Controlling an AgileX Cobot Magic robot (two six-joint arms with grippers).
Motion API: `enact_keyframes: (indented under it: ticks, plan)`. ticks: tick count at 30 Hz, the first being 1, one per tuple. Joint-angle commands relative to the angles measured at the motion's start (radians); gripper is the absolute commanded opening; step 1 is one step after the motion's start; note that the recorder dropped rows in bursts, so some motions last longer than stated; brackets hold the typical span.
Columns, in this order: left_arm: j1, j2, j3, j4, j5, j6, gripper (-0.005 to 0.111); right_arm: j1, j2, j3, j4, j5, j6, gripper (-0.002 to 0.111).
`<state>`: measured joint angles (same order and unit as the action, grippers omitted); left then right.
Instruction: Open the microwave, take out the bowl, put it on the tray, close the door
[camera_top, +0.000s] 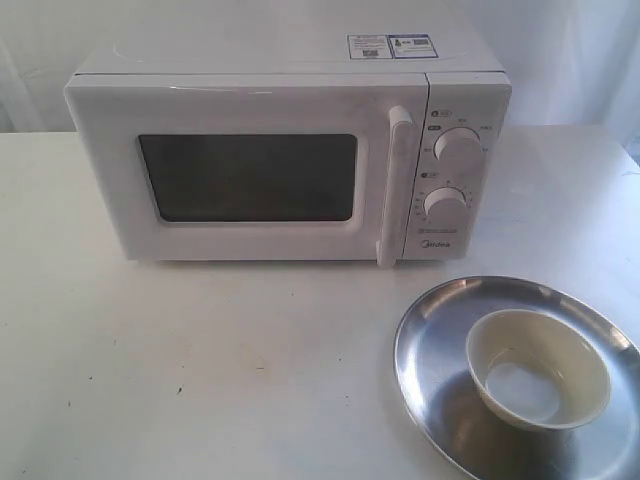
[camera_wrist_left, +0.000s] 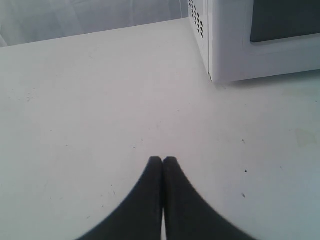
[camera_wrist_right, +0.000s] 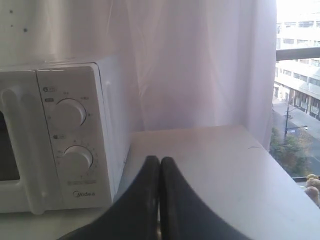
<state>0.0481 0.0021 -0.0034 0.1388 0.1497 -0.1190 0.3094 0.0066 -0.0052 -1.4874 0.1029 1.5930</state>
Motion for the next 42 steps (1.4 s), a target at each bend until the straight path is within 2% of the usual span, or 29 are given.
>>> enact_keyframes:
  ticks: [1, 13, 15, 17, 23, 25, 31, 37, 42]
  plan:
    - [-0.001, -0.002, 0.003, -0.004, 0.0, -0.006, 0.0, -0.081, -0.007, 0.005, -0.029, -0.023, 0.007, 0.0]
    - [-0.001, -0.002, 0.003, -0.004, 0.0, -0.006, 0.0, -0.081, -0.007, 0.005, -0.031, -0.02, 0.0, 0.0]
    - [-0.001, -0.002, 0.003, -0.004, 0.0, -0.006, 0.0, -0.081, -0.007, 0.005, 0.045, -0.018, -0.021, 0.0]
    - [-0.001, -0.002, 0.003, -0.004, 0.0, -0.006, 0.0, -0.081, -0.007, 0.005, 0.246, 0.008, -0.18, 0.0]
    - [-0.001, -0.002, 0.003, -0.004, 0.0, -0.006, 0.0, -0.081, -0.007, 0.005, 0.94, 0.059, -1.0, 0.0]
    - [-0.001, -0.002, 0.003, -0.004, 0.0, -0.006, 0.0, -0.081, -0.007, 0.005, 1.071, 0.051, -1.146, 0.0]
    - [-0.001, -0.002, 0.003, -0.004, 0.0, -0.006, 0.0, -0.081, -0.007, 0.005, 1.241, 0.027, -1.303, 0.0]
    - [-0.001, -0.002, 0.003, -0.004, 0.0, -0.006, 0.0, -0.083, -0.007, 0.005, 1.468, 0.001, -1.554, 0.0]
    - [-0.001, -0.002, 0.003, -0.004, 0.0, -0.006, 0.0, -0.113, -0.007, 0.005, 1.472, -0.013, -1.563, 0.0]
